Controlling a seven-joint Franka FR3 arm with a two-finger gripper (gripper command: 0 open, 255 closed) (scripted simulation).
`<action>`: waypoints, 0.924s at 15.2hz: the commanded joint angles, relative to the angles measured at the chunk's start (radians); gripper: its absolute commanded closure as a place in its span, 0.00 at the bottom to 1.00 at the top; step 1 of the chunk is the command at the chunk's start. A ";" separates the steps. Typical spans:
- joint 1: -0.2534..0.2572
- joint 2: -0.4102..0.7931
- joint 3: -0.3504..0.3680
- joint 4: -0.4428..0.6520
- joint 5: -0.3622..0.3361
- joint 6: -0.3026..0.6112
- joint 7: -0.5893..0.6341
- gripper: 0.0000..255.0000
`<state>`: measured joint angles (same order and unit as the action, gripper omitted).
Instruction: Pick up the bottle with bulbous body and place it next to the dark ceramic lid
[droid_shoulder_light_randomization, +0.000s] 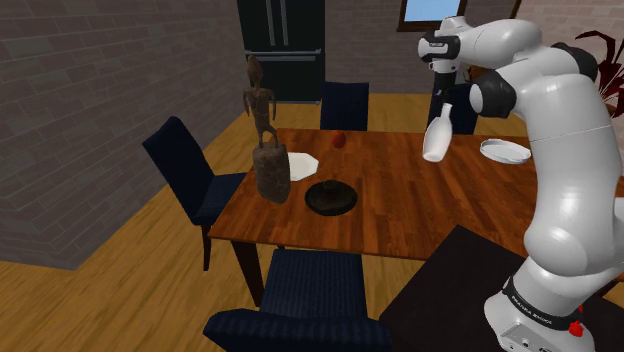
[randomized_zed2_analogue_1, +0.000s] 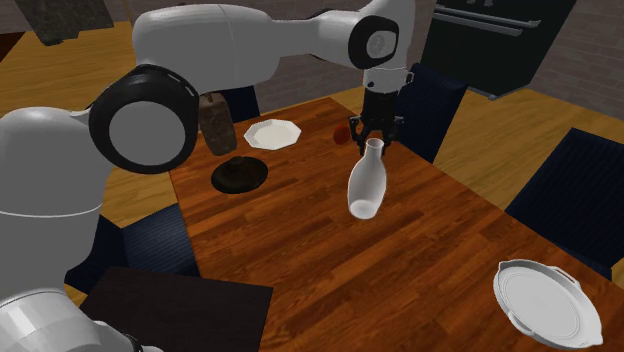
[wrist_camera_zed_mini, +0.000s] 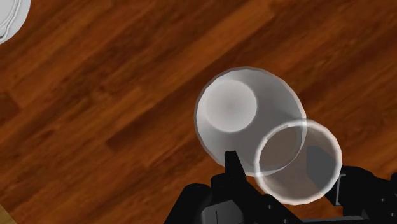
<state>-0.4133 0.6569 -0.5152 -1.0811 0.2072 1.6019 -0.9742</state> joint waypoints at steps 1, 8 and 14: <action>-0.008 0.006 0.001 0.040 0.002 -0.033 0.001 1.00; -0.050 0.046 0.007 0.210 0.014 -0.157 0.004 1.00; -0.045 0.027 0.004 0.253 0.010 -0.217 0.014 1.00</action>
<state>-0.4870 0.7241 -0.5042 -0.7654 0.2286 1.3637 -0.9635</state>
